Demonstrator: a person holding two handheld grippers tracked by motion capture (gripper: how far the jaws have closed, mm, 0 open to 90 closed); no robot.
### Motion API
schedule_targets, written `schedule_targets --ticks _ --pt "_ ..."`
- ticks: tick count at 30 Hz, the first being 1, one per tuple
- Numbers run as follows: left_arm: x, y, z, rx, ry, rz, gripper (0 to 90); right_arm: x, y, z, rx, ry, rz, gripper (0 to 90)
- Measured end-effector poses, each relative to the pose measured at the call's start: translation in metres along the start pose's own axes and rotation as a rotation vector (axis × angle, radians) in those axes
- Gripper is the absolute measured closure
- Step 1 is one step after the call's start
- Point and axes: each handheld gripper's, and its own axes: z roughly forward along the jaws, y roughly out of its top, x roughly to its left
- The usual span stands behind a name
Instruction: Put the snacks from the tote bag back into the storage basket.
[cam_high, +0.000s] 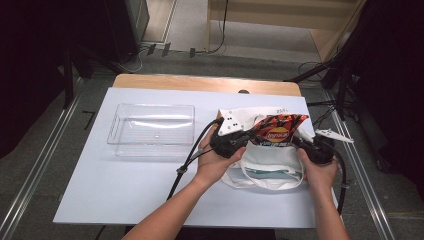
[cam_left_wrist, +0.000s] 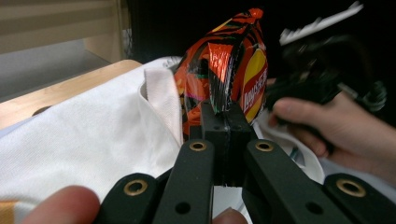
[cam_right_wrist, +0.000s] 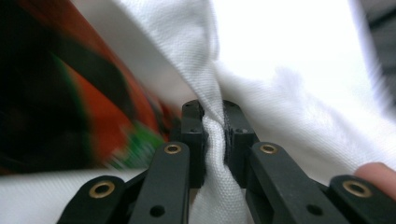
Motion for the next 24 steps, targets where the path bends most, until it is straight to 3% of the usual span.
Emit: schedule_targets --ticks 2,5,6,7,8,9,10,11,12,16,17,20,22,24 --pt "0.000 -0.001 0.001 0.000 0.004 -0.002 90.0 -0.008 -0.013 0.015 0.041 0.008 0.061 83.5" --pt "0.003 -0.001 0.000 -0.013 0.009 -0.027 90.0 -0.002 -0.012 0.015 0.048 -0.027 0.027 83.1" --pt "0.004 -0.002 0.000 -0.017 0.005 -0.033 90.0 -0.003 -0.012 0.014 0.044 -0.019 0.030 81.2" --pt "0.004 -0.002 -0.001 -0.017 0.011 -0.034 85.6 -0.005 -0.011 0.010 0.023 0.003 0.066 75.1" --pt "0.004 -0.003 -0.001 -0.015 0.017 -0.028 72.9 -0.003 -0.011 -0.001 -0.041 0.004 0.086 61.2" --pt "0.004 -0.004 -0.002 -0.015 0.021 -0.029 72.9 -0.003 -0.011 -0.001 -0.041 0.004 0.086 61.2" --pt "0.006 -0.006 -0.003 -0.007 0.030 -0.039 62.1 0.006 -0.012 -0.019 -0.118 -0.043 0.050 51.6" --pt "0.006 -0.006 -0.003 -0.007 0.030 -0.039 58.8 0.006 -0.012 -0.019 -0.118 -0.043 0.050 51.6" --pt "0.007 -0.008 -0.003 -0.006 0.041 -0.040 58.8 0.009 -0.012 -0.025 -0.155 -0.053 0.027 50.2" --pt "0.012 -0.014 -0.005 -0.013 0.070 -0.068 49.7 0.018 -0.015 -0.066 -0.326 -0.062 0.015 47.8" --pt "0.013 -0.016 -0.005 -0.010 0.074 -0.074 48.9 0.018 -0.015 -0.073 -0.347 -0.054 0.003 47.3" --pt "0.015 -0.021 -0.002 0.013 0.122 -0.087 49.2 0.024 -0.014 -0.091 -0.414 0.046 -0.029 44.2" --pt "0.016 -0.026 0.000 0.021 0.142 -0.099 50.1 0.027 -0.012 -0.090 -0.400 0.117 -0.034 38.8" --pt "0.018 -0.033 0.001 0.044 0.160 -0.116 54.7 0.032 -0.009 -0.083 -0.363 0.156 -0.054 35.5"
